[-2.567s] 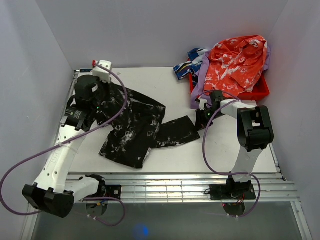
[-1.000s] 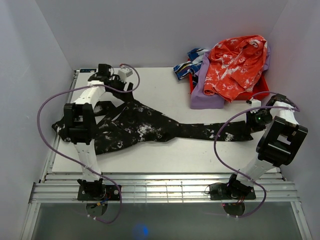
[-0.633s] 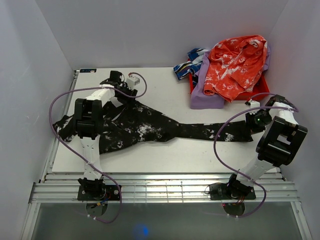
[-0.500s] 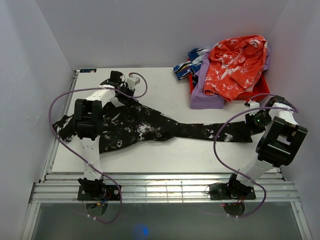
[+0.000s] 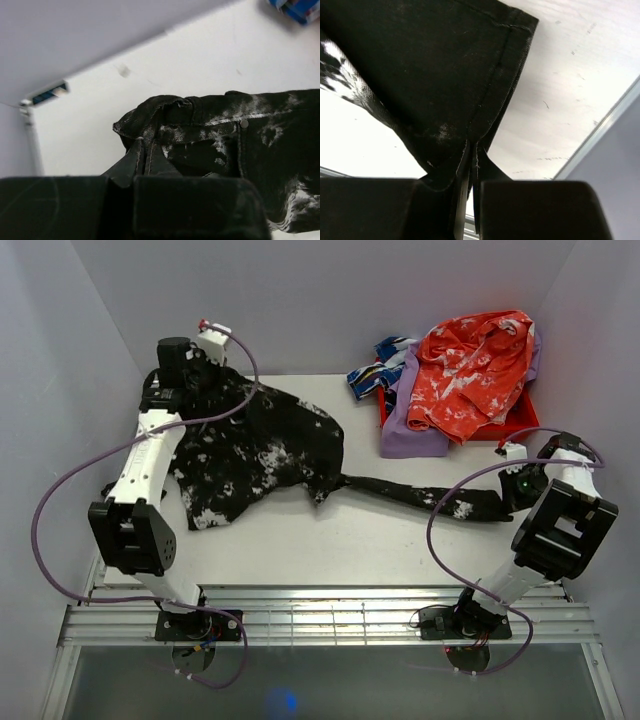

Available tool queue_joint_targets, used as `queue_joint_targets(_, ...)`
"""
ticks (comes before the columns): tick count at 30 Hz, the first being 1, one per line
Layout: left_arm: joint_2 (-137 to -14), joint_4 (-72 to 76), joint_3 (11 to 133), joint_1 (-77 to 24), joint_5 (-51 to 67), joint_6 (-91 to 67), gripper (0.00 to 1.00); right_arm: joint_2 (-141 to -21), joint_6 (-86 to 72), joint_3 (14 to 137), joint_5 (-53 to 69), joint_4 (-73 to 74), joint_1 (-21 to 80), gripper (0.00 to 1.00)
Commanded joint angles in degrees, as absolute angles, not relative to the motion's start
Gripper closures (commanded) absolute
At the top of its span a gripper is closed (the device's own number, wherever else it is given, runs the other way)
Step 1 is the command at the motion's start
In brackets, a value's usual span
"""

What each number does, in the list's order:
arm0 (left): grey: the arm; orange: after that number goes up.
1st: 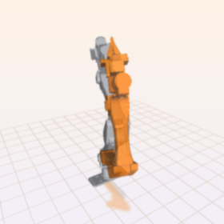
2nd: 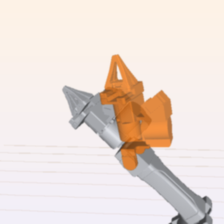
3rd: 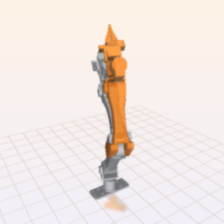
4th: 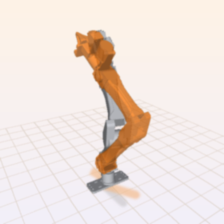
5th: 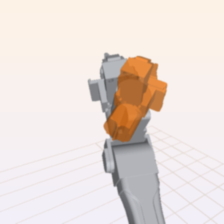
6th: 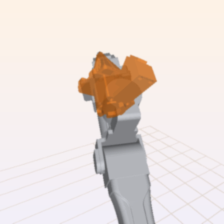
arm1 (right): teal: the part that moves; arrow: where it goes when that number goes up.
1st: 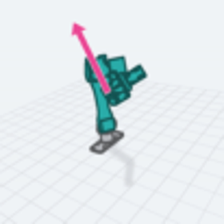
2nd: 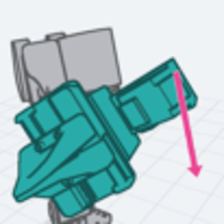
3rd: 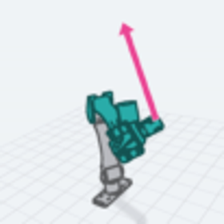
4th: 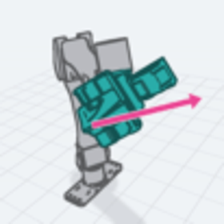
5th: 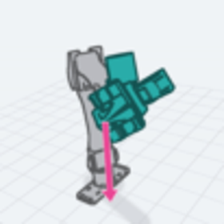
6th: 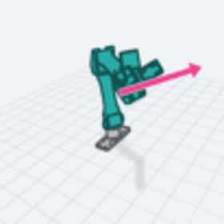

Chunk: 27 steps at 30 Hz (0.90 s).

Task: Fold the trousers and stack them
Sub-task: Flatten the trousers out

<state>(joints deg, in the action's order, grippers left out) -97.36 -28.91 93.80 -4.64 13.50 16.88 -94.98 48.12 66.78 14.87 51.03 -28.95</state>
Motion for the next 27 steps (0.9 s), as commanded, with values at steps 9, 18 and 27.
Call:
queue_joint_targets(9, -104.57, -10.03, 101.68, -0.44, -0.97, 17.58, 1.00, -96.76, 53.00, 72.51, 10.19, 50.62, -32.78, 0.92)
queue_joint_targets(18, -130.23, -13.16, 128.37, -0.09, -3.95, 18.89, 0.33, -101.96, 46.94, 81.56, 17.65, 59.76, -31.56, 0.44)
queue_joint_targets(27, -114.84, -39.52, 120.40, 5.61, 5.44, 27.06, 0.19, -94.41, 47.90, 78.76, 23.11, 62.85, -27.61, 0.02)
